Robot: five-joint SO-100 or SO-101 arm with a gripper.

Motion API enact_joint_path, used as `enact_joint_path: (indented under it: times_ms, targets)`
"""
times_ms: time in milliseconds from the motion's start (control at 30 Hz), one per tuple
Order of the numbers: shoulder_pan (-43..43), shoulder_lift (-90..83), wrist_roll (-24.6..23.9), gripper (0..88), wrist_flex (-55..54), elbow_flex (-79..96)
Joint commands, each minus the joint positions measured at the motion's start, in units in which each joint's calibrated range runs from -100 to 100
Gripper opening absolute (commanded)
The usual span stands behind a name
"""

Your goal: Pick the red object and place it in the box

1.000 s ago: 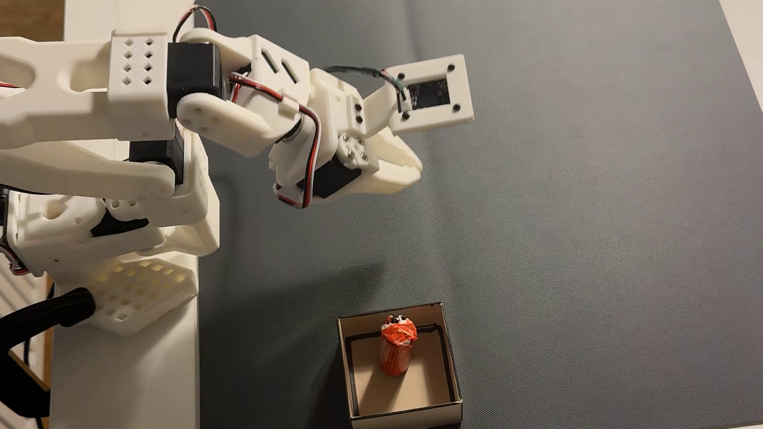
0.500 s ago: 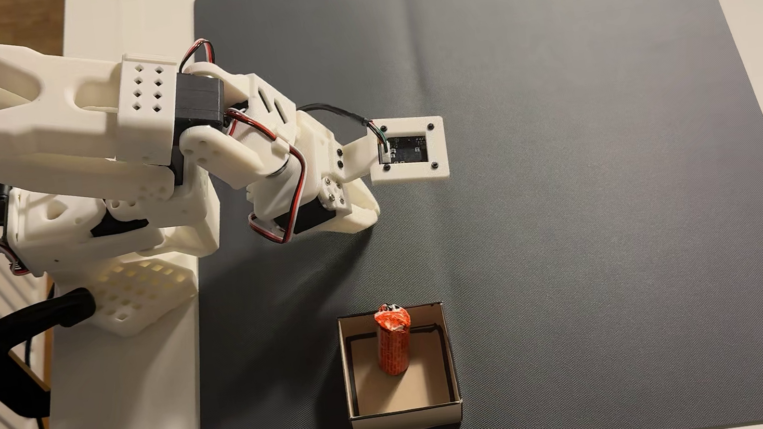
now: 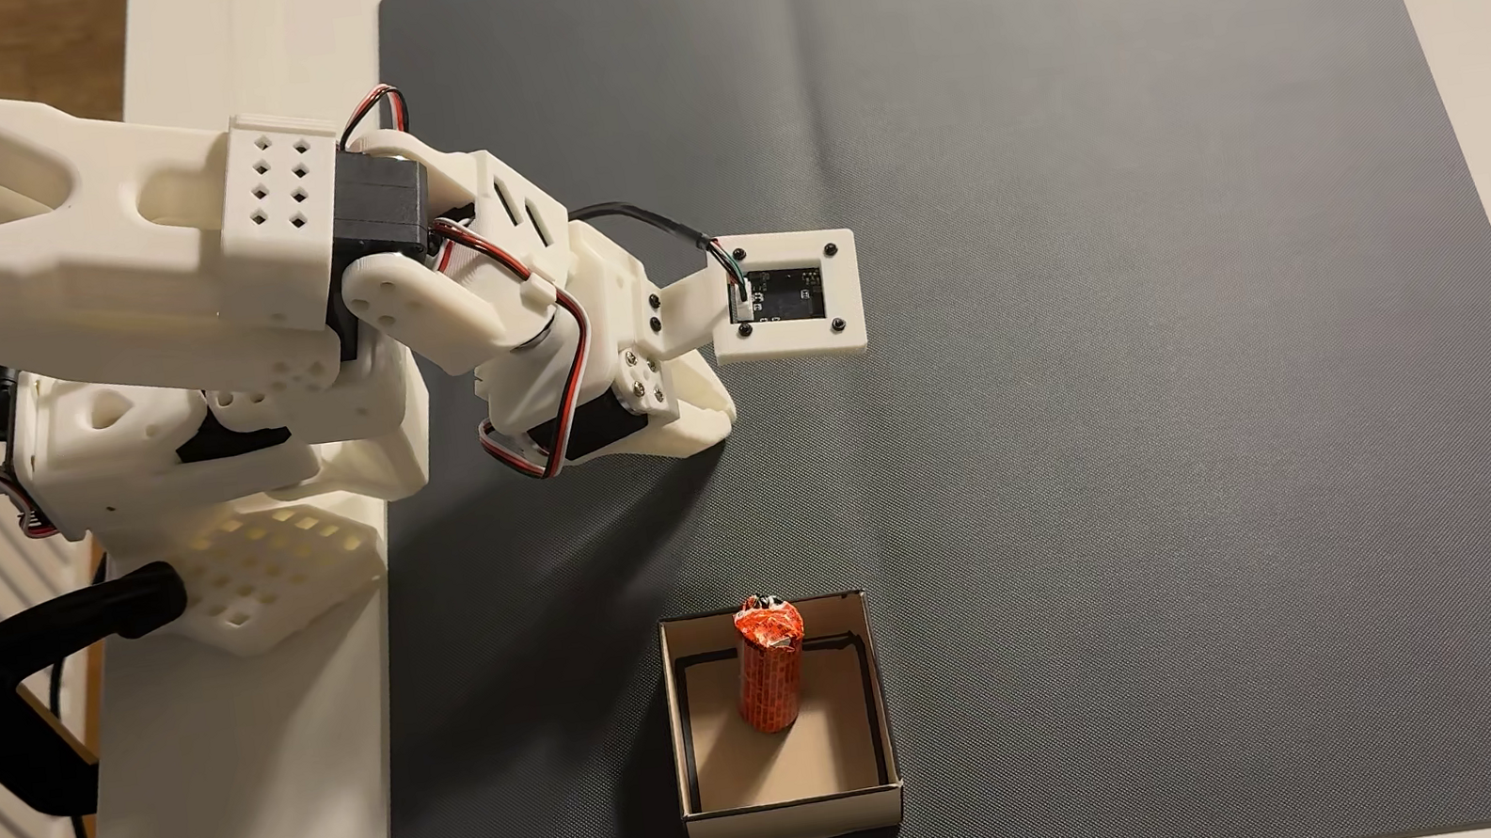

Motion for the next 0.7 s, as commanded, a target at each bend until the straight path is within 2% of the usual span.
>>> enact_joint_path:
  times_ms: [0,667]
  targets:
    - [-0.3,0.5,0.1,0.8,2.9,0.7]
    - [-0.4,0.2,0.5,0.7,3.6,0.7]
